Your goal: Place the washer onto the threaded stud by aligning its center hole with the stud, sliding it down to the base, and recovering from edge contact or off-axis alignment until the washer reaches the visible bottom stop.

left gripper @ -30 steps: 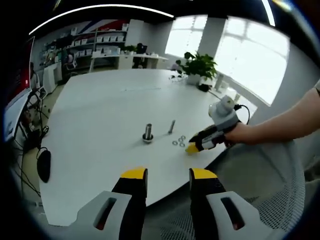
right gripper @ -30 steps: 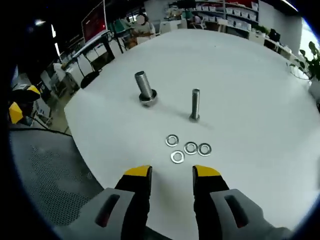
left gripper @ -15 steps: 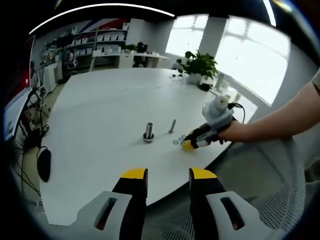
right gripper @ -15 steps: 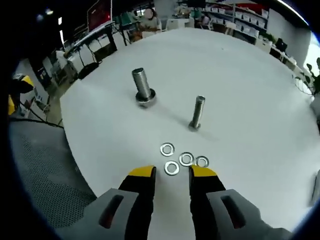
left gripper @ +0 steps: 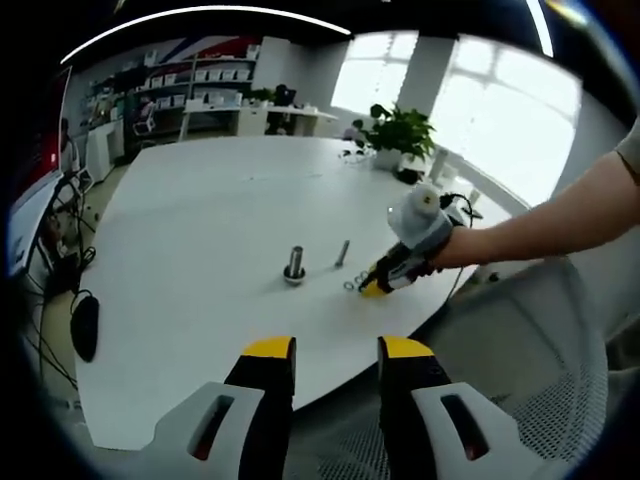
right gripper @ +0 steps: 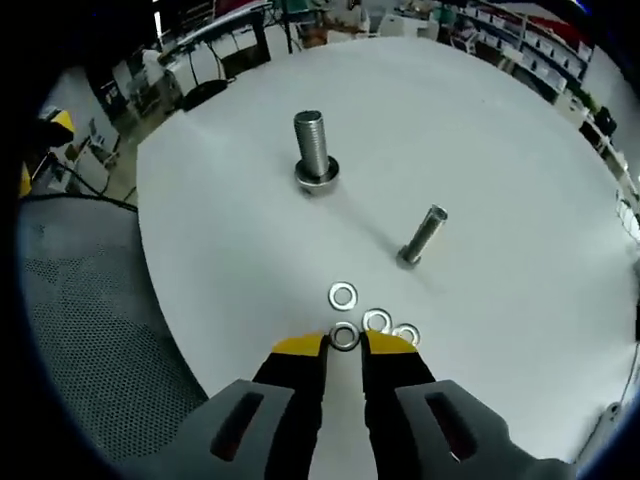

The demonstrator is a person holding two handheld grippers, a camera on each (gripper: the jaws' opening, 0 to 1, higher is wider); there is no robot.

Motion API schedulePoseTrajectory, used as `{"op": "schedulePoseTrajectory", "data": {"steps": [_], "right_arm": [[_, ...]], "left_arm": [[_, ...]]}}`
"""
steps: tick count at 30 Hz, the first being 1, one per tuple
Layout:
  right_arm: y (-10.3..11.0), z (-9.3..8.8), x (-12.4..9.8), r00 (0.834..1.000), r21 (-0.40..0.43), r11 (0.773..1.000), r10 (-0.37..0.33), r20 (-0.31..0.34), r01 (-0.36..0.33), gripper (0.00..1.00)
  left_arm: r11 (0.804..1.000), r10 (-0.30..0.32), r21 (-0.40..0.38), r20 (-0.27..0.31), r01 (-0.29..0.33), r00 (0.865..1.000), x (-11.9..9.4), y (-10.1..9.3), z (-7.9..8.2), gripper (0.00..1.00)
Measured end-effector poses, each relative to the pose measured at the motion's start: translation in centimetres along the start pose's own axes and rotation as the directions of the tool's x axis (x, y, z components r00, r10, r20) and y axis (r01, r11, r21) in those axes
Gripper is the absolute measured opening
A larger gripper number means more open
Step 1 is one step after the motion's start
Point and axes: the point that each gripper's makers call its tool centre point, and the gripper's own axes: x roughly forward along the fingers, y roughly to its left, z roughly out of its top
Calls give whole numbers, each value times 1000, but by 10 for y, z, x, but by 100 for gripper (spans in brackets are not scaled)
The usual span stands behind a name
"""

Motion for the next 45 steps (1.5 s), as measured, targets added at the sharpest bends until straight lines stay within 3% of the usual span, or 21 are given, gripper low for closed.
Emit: {"op": "schedulePoseTrajectory", "data": {"steps": [1, 6, 9, 16, 19, 21, 24, 26, 31, 35, 39, 45], "right_arm": [[0, 0, 0, 1000, -39, 999, 3, -20, -4, 16], [1, 1, 3, 994, -55, 998, -1, -109, -5, 16], [2, 0, 2, 981, -104, 994, -4, -195, -16, 16], [2, 1, 5, 960, -155, 988, -16, -281, -28, 15], [3, 2, 5, 951, -148, 989, -35, -306, -11, 15], [2, 0, 4, 943, -51, 998, -53, -328, 39, 15], [2, 1, 3, 944, -55, 998, -56, -325, 40, 15], [3, 1, 4, 944, -105, 994, -58, -325, 25, 15], [2, 0, 3, 947, -102, 995, -42, -319, 10, 16], [5, 0, 3, 948, -202, 979, -38, -315, -28, 16], [2, 0, 3, 954, -142, 989, -2, -300, -43, 17], [7, -1, 4, 947, -209, 976, -9, -321, -62, 19]], "left_arm": [[1000, 0, 1, 1, 0, 1000, 0, 0, 0, 31], [1000, 8, -4, 8, -8, 1000, -1, 1, 2, 31], [1000, 6, -1, 2, -6, 1000, 0, 1, 1, 30], [1000, 8, 1, -5, -8, 1000, 0, 1, -1, 30], [1000, 11, 1, -4, -11, 1000, 0, 2, 0, 30], [1000, 13, -1, -4, -13, 1000, 0, 2, 0, 30], [1000, 11, -3, -11, -11, 1000, 0, 2, -2, 30], [1000, 11, -2, -12, -11, 1000, 0, 2, -2, 30], [1000, 15, -1, -9, -15, 1000, 0, 2, -1, 29], [1000, 14, 0, -7, -14, 1000, 0, 2, -1, 29], [1000, 13, 0, -11, -13, 1000, 0, 2, -2, 29], [1000, 15, 0, -5, -15, 1000, 0, 2, -1, 29]]}}
